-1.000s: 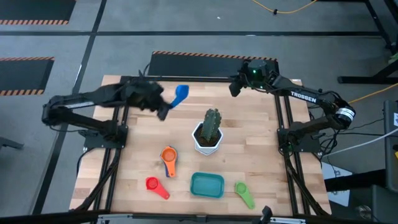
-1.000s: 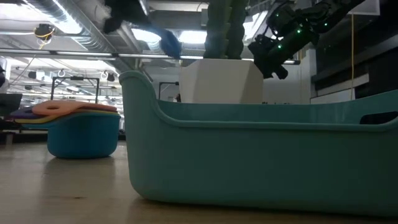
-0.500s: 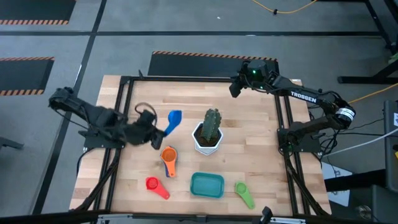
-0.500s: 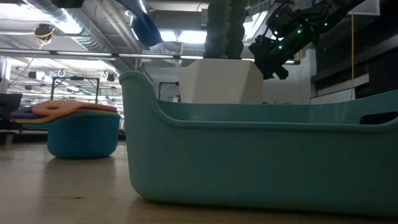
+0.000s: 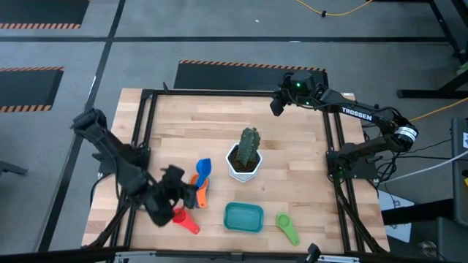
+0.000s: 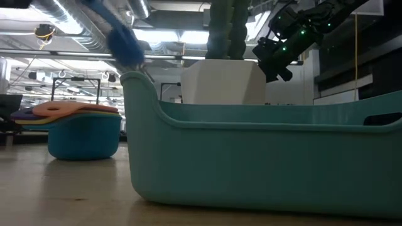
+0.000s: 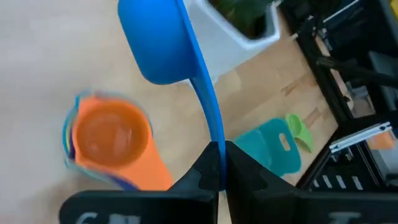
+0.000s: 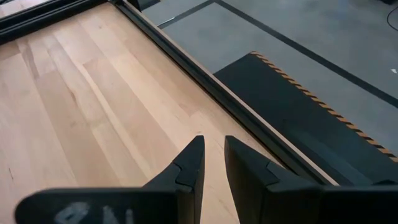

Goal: Nest measuring cups in basket
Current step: Stack the blue measuring cup on top of the orange measuring cup

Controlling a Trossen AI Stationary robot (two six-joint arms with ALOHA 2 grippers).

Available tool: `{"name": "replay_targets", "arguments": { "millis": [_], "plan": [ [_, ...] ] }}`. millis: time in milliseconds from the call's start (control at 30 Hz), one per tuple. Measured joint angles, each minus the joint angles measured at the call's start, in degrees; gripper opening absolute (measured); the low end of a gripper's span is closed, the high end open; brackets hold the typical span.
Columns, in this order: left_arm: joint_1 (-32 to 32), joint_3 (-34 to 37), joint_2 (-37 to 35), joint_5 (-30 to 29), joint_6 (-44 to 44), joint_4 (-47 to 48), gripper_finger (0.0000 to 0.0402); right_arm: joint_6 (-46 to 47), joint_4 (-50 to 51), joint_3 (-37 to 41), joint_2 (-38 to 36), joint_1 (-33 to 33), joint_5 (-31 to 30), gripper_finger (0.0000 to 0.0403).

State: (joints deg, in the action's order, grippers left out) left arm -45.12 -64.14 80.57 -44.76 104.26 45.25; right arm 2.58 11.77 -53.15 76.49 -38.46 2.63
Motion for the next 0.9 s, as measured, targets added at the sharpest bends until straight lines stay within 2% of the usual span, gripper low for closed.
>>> {"name": "replay_targets", "arguments": {
  "millis": [300, 900],
  "plan": [
    [-5.74, 0.0, 7.72, -2.73, 15.32, -0.02, 0.0001, -0.05, -0.02, 0.0, 0.0, 0.0, -0.01, 0.0068],
    [-5.91, 0.0, 9.91, -2.14, 18.78, 0.03, 0.0002, -0.05, -0.06, 0.0, 0.02, 0.0, -0.01, 0.0067]
  ]
}}
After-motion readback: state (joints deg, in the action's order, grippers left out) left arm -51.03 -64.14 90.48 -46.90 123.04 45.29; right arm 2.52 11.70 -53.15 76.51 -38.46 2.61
